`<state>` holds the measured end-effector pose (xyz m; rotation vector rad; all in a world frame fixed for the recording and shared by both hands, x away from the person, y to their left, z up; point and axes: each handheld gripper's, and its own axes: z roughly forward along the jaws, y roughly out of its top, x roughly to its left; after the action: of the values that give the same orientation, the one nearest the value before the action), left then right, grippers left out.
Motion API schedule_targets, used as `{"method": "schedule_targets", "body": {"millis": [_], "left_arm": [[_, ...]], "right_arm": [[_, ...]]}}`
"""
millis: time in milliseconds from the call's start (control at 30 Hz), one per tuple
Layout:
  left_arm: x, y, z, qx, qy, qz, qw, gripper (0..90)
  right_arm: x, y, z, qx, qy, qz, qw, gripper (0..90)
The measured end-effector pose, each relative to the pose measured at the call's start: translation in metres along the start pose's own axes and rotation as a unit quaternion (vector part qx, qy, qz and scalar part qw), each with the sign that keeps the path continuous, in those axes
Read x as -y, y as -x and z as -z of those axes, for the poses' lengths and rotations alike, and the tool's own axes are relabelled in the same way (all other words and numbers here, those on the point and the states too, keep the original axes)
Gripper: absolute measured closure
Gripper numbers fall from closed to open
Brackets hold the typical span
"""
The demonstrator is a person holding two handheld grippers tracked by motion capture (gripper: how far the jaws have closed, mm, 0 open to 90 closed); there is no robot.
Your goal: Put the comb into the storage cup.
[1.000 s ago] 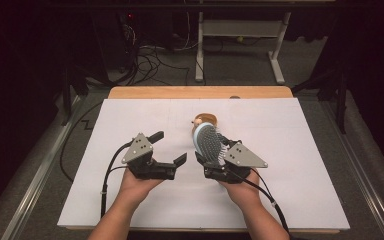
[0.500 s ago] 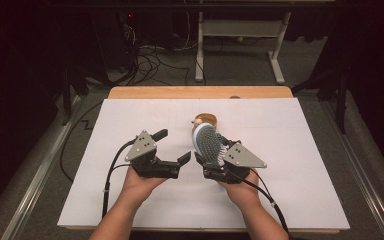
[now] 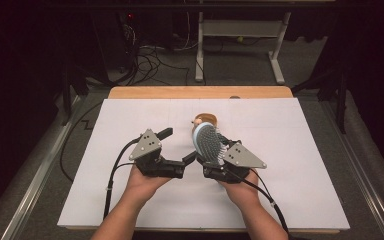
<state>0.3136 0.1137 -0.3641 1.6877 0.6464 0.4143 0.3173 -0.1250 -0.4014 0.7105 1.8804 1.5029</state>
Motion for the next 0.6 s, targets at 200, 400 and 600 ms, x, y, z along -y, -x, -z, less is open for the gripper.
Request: {"method": "schedule_targets", "body": {"millis": [200, 400, 600], "left_arm": [[-0.004, 0.004, -0.004, 0.003, -0.003, -0.004, 1.0, 0.0], [-0.007, 0.008, -0.01, 0.01, -0.002, -0.003, 0.9999, 0.0], [-0.012, 0.011, -0.015, 0.016, 0.0, -0.003, 0.9999, 1.1]], "right_arm": [[0.0, -0.001, -0.001, 0.001, 0.002, 0.002, 1.0, 20.3], [0.0, -0.003, -0.001, 0.0, 0.004, 0.003, 1.0, 20.3], [0.0, -0.005, -0.001, -0.004, 0.005, 0.006, 1.0, 20.3]]}}
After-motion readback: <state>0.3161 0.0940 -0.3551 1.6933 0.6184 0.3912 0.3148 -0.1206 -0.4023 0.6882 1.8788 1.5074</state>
